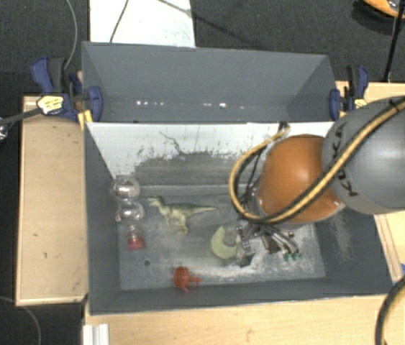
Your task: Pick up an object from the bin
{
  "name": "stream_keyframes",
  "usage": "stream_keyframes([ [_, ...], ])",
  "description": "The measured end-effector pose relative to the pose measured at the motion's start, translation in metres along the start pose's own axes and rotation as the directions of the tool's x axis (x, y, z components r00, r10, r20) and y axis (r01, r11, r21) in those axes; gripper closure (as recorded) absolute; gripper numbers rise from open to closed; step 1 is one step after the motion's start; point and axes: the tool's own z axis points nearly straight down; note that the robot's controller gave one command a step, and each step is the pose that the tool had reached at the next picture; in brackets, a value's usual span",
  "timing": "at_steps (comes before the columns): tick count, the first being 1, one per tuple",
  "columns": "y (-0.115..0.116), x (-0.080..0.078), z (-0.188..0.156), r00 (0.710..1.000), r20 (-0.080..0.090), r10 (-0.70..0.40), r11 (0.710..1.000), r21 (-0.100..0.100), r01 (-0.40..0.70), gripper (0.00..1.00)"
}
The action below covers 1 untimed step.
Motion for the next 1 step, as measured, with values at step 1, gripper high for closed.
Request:
stream_keyframes([
  [1, 0.0003, 0.001, -0.0044, 1.0, -0.004, 0.001, 1.0, -0.001, -0.001, 1.0],
])
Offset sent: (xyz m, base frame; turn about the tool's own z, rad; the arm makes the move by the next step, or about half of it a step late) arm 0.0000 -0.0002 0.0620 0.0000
